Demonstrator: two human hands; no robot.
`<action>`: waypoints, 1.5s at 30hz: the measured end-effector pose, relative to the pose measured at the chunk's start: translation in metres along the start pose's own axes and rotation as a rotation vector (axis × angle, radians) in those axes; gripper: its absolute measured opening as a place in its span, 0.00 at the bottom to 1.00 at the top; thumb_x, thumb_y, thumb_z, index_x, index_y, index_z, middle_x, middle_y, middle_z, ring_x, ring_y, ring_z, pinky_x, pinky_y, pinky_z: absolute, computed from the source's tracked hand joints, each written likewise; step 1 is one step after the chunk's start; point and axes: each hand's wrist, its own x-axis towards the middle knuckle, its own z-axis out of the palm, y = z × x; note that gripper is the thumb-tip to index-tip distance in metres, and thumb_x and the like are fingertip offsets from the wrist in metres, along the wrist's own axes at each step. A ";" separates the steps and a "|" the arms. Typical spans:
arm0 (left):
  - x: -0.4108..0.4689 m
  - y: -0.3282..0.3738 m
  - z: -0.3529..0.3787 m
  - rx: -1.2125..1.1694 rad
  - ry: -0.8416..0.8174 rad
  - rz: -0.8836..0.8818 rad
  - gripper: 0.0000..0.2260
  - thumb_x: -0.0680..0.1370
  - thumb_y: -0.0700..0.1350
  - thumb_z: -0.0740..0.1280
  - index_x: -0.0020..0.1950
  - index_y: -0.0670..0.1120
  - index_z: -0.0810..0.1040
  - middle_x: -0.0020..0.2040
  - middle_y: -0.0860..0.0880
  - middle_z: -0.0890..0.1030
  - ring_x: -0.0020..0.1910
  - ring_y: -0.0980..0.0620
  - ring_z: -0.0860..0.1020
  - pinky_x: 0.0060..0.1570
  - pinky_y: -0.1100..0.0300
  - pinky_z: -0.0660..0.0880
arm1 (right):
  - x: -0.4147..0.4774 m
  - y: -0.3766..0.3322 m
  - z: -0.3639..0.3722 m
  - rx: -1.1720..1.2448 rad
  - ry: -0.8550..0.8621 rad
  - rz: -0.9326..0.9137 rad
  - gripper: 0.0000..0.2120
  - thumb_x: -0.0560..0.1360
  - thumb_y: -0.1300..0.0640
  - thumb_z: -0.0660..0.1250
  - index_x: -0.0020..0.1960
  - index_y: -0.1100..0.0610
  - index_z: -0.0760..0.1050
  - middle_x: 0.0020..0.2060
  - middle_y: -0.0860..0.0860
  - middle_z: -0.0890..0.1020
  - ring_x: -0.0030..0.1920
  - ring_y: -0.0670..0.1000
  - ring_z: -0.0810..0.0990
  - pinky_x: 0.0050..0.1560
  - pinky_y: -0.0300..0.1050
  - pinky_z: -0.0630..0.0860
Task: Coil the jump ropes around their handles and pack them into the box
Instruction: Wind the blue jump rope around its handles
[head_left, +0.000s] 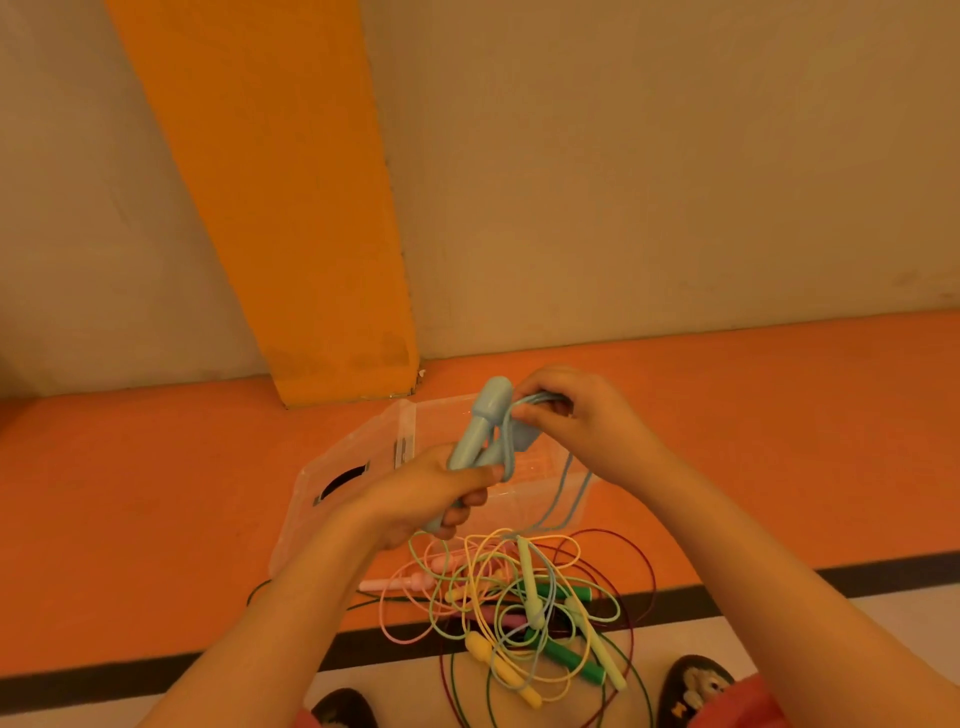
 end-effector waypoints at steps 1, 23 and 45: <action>-0.003 0.002 -0.001 0.004 -0.043 -0.007 0.04 0.81 0.44 0.63 0.48 0.46 0.71 0.29 0.53 0.69 0.23 0.56 0.62 0.22 0.65 0.60 | 0.000 -0.001 0.000 0.005 0.009 -0.024 0.02 0.73 0.61 0.70 0.45 0.59 0.80 0.37 0.41 0.76 0.41 0.37 0.73 0.41 0.31 0.67; -0.016 0.009 -0.002 0.266 -0.265 -0.118 0.11 0.77 0.52 0.65 0.50 0.44 0.73 0.26 0.54 0.64 0.22 0.57 0.62 0.24 0.66 0.58 | -0.004 -0.013 0.001 0.230 -0.110 0.128 0.11 0.72 0.64 0.71 0.45 0.49 0.76 0.43 0.45 0.79 0.44 0.37 0.75 0.45 0.31 0.69; -0.025 0.015 -0.024 0.482 -0.301 -0.163 0.10 0.77 0.45 0.69 0.40 0.46 0.70 0.25 0.53 0.66 0.20 0.57 0.62 0.23 0.65 0.59 | -0.013 -0.017 0.014 0.350 -0.116 0.086 0.09 0.72 0.60 0.61 0.43 0.46 0.76 0.42 0.37 0.80 0.50 0.47 0.76 0.52 0.39 0.70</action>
